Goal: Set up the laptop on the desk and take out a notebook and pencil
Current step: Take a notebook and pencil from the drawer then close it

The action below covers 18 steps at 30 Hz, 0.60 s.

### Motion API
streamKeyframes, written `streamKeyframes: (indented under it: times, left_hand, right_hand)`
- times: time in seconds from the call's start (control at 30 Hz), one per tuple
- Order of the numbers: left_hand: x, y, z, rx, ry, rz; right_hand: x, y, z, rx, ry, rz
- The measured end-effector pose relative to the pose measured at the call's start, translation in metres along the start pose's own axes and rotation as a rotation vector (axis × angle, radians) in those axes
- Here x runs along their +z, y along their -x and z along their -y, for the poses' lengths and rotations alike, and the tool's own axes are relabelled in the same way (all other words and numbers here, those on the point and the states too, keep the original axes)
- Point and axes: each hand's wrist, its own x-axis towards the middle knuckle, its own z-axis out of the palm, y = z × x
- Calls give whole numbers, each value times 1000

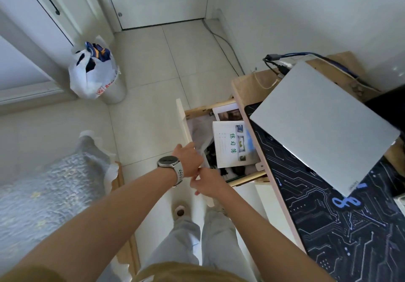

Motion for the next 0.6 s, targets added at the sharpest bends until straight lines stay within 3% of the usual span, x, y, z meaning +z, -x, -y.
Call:
streamKeyframes:
  times: [0.6]
  left_hand:
    - [32, 25, 32, -152, -8, -2]
  right_hand:
    - [35, 6, 36, -99, 157, 108]
